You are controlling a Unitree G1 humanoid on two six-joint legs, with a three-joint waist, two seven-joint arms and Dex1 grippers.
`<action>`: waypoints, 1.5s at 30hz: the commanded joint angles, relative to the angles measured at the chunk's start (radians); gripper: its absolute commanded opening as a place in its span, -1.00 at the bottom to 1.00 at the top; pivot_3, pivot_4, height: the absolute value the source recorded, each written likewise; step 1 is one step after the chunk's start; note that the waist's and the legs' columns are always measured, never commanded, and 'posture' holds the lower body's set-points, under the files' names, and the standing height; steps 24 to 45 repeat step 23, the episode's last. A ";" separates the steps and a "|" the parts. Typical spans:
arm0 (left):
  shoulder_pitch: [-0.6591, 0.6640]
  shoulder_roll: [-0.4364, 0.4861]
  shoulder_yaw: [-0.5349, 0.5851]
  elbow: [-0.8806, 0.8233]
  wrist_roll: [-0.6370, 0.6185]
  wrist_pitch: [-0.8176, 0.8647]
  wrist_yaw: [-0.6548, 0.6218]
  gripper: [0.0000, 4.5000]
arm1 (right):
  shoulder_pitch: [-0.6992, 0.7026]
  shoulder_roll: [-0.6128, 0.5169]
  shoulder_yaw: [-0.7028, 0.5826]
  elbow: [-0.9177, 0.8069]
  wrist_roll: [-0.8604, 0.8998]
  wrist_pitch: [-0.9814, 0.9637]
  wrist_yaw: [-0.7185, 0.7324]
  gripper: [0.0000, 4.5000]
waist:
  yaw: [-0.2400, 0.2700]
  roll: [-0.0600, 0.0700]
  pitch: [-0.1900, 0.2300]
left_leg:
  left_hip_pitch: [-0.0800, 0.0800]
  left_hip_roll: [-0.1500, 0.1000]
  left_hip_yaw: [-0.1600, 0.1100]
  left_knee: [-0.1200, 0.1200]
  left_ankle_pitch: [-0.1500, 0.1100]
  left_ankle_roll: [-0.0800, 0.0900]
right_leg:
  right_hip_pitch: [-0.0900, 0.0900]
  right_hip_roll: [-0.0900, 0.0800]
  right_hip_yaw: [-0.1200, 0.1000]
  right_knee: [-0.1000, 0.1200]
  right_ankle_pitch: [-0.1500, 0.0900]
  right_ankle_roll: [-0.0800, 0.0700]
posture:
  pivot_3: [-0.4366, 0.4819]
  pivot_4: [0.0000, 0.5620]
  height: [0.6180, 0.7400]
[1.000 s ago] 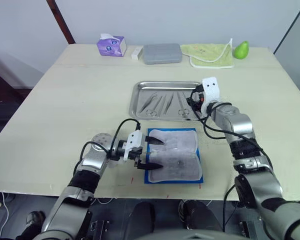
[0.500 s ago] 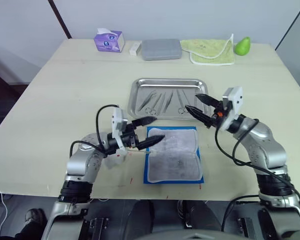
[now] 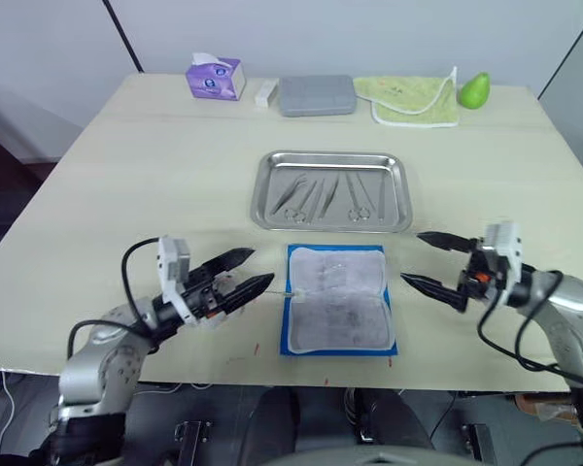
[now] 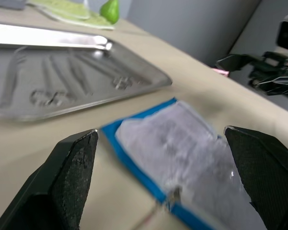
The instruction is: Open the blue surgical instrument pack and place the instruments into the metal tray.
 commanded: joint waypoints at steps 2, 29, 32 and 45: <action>0.084 0.030 0.119 -0.032 -0.038 -0.013 0.002 1.00 | 0.098 -0.037 -0.120 -0.051 0.072 -0.036 0.050 0.98 | 0.000 0.000 0.001 | 0.000 0.000 0.000 0.000 0.000 0.000 | 0.000 0.000 0.000 0.000 0.000 0.000 | -0.05 -0.47 1.00; 0.371 0.071 0.291 0.067 0.067 -0.131 -0.052 1.00 | 0.433 -0.077 -0.351 0.101 0.068 -0.218 0.241 0.98 | 0.001 -0.002 0.001 | 0.002 0.000 0.002 0.003 0.000 0.000 | 0.001 -0.003 0.001 0.001 -0.004 0.000 | -0.05 -0.47 1.00; 0.371 0.071 0.291 0.067 0.067 -0.131 -0.052 1.00 | 0.433 -0.077 -0.351 0.101 0.068 -0.218 0.241 0.98 | 0.001 -0.002 0.001 | 0.002 0.000 0.002 0.003 0.000 0.000 | 0.001 -0.003 0.001 0.001 -0.004 0.000 | -0.05 -0.47 1.00; 0.371 0.071 0.291 0.067 0.067 -0.131 -0.052 1.00 | 0.433 -0.077 -0.351 0.101 0.068 -0.218 0.241 0.98 | 0.001 -0.002 0.001 | 0.002 0.000 0.002 0.003 0.000 0.000 | 0.001 -0.003 0.001 0.001 -0.004 0.000 | -0.05 -0.47 1.00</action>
